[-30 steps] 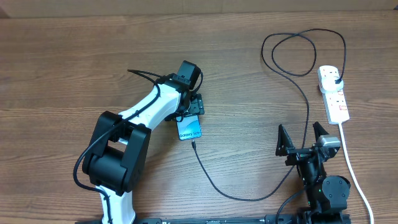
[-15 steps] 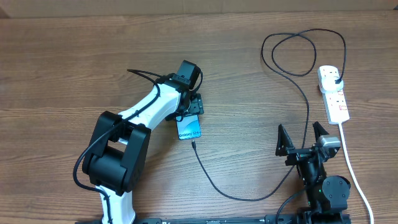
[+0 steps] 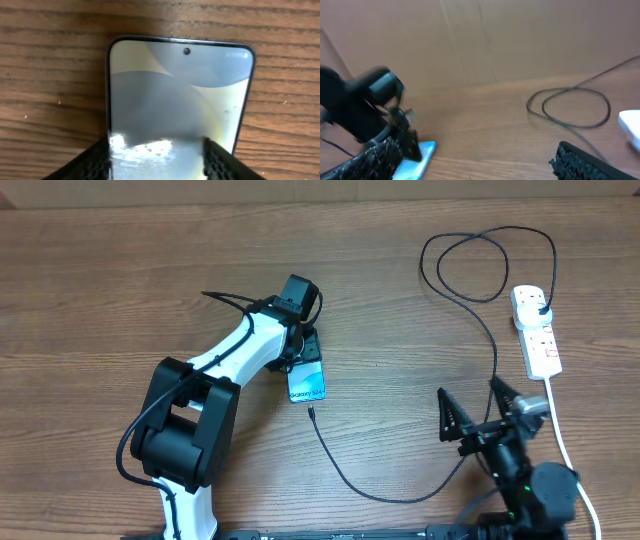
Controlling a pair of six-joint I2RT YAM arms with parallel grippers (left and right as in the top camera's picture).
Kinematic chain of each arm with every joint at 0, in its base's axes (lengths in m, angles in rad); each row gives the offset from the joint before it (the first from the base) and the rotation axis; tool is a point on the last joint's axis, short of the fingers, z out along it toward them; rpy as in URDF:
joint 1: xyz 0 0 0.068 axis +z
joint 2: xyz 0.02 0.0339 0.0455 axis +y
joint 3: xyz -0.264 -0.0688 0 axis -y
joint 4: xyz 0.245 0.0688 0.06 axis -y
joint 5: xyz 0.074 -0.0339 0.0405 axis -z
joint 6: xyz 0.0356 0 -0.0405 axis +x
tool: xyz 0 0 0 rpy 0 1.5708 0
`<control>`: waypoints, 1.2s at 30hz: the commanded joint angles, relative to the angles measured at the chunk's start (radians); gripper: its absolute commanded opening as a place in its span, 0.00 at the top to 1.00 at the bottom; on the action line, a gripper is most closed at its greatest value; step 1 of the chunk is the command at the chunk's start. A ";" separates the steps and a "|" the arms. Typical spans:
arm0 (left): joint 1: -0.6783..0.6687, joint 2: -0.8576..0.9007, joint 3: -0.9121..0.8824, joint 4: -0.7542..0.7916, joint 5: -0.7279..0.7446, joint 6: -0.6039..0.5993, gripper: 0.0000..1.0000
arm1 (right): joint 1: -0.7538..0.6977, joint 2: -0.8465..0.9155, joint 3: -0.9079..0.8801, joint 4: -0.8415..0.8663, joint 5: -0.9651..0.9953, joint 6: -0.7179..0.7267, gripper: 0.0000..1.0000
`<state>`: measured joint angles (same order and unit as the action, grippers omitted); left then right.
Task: Plug charger to phone and switch on socket
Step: 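Move the right gripper toward the cable plug below the phone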
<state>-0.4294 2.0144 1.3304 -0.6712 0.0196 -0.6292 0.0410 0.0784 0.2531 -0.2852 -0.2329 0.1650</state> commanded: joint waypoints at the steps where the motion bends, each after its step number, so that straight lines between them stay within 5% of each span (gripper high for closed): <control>1: -0.003 0.082 -0.036 -0.008 0.016 0.001 0.44 | 0.005 0.101 0.184 -0.061 -0.011 0.009 0.00; 5: -0.002 0.082 -0.036 -0.005 0.018 0.002 0.36 | 0.005 0.303 0.416 -0.211 -0.013 0.009 0.00; 9: -0.002 0.082 -0.036 -0.004 0.030 0.018 0.01 | 0.005 0.491 0.618 -0.337 -0.036 0.010 0.00; 14: -0.003 0.082 -0.026 -0.014 0.060 0.058 0.00 | 0.005 0.646 0.724 -0.347 -0.215 0.043 0.00; 22: -0.005 0.082 0.182 -0.282 0.048 0.057 0.00 | 0.005 0.803 0.722 -0.362 -0.401 0.085 0.00; 36: -0.047 0.207 0.192 -0.217 0.059 0.050 0.00 | 0.008 1.204 0.721 -0.492 -0.405 0.096 0.00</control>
<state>-0.4541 2.1330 1.5291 -0.8970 0.0517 -0.5888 0.0410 1.2118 0.9573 -0.7712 -0.6556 0.2600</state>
